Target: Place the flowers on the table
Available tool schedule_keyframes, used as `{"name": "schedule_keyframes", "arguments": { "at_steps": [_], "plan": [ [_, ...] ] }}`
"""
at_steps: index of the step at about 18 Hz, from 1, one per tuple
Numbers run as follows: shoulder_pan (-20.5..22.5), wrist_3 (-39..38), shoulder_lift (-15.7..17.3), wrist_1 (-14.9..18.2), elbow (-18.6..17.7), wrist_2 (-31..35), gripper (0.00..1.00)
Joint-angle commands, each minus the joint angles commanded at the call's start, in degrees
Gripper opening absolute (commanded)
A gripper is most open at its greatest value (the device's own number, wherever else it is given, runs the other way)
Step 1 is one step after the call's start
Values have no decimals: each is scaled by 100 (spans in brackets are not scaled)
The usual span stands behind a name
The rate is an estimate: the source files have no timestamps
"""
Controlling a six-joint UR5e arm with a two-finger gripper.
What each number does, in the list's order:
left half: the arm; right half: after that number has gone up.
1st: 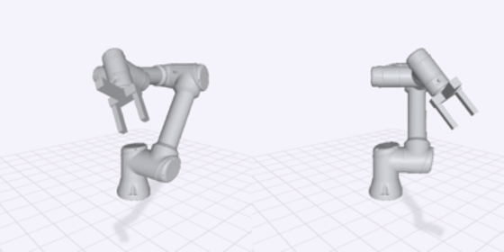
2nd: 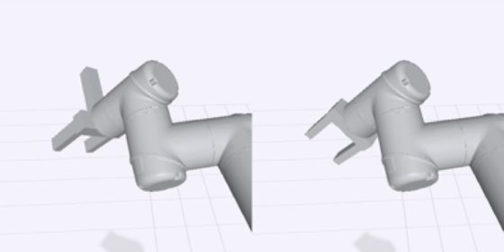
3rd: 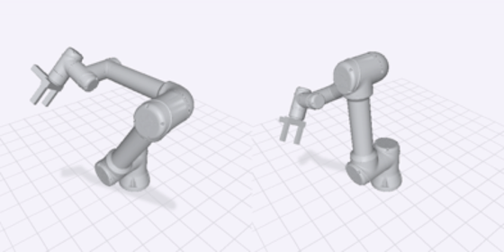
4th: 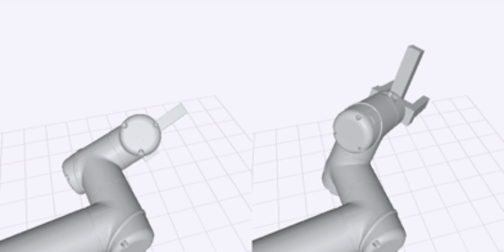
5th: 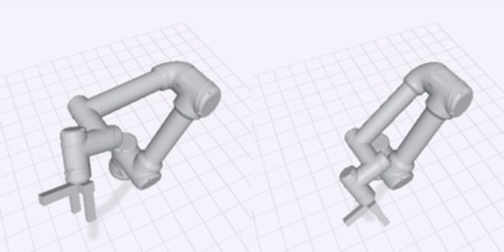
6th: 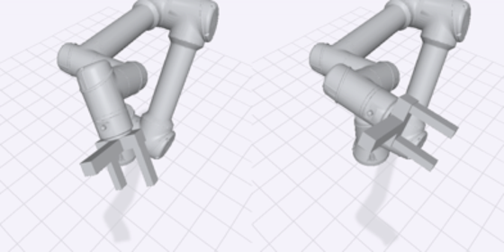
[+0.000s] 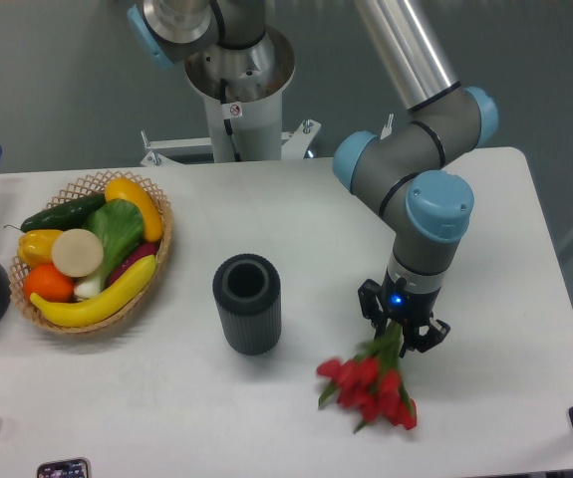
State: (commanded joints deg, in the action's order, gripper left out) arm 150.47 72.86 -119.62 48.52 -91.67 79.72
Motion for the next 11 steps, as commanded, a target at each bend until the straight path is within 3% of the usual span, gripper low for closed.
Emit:
{"name": "schedule_keyframes", "arguments": {
  "at_steps": [1, 2, 11],
  "plan": [
    [0, 9, 26, 0, 17, 0, 94],
    [0, 9, 44, 0, 26, 17, 100],
    [105, 0, 422, -141, 342, 465, 100]
  ]
}}
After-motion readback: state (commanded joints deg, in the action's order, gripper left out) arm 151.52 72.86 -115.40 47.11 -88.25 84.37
